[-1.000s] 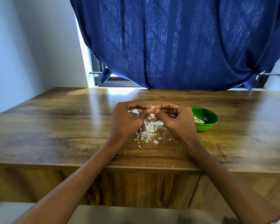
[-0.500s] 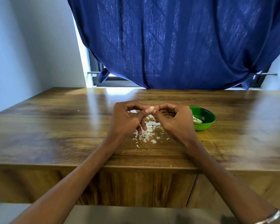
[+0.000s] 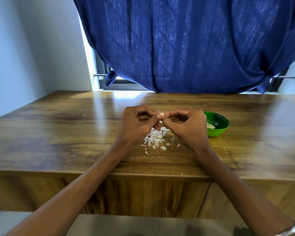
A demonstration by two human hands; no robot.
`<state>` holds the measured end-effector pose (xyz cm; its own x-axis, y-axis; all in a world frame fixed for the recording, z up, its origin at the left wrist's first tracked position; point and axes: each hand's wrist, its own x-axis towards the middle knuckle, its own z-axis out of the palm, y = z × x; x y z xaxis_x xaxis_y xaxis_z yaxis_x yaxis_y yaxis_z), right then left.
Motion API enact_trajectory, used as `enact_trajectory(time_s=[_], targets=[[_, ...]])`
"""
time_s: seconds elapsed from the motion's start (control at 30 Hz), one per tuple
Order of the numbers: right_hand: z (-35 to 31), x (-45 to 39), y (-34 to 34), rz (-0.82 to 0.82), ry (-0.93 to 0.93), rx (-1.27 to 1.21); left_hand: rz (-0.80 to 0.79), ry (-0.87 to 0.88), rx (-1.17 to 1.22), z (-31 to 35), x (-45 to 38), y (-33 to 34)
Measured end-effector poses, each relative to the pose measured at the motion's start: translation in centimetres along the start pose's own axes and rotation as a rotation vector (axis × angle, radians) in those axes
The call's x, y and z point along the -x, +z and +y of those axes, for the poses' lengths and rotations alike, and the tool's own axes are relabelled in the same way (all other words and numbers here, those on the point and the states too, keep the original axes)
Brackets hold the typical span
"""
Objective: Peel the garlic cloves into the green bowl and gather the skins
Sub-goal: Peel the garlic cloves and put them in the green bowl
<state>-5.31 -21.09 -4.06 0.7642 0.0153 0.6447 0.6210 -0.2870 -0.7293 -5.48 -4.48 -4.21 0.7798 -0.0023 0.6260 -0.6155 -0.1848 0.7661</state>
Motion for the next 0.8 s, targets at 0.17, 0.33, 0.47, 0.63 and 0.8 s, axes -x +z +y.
enact_trajectory(time_s=[0.17, 0.33, 0.47, 0.63, 0.8], targets=[[-0.06, 0.01, 0.06, -0.022, 0.007, -0.025, -0.004, 0.045, 0.001, -0.09, 0.05, -0.04], [-0.23, 0.07, -0.03, 0.008, -0.021, -0.014, -0.017, 0.032, 0.043, -0.12, 0.03, 0.04], [-0.33, 0.03, 0.13, 0.012, -0.032, -0.018, -0.057, -0.046, 0.142, 0.05, -0.15, 0.02], [-0.23, 0.15, 0.57, 0.022, -0.063, -0.019, -0.015, -0.147, 0.233, 0.22, -0.41, -0.05], [-0.50, 0.10, 0.70, -0.026, -0.024, -0.063, 0.000, -0.193, 0.280, 0.57, -0.36, -0.35]])
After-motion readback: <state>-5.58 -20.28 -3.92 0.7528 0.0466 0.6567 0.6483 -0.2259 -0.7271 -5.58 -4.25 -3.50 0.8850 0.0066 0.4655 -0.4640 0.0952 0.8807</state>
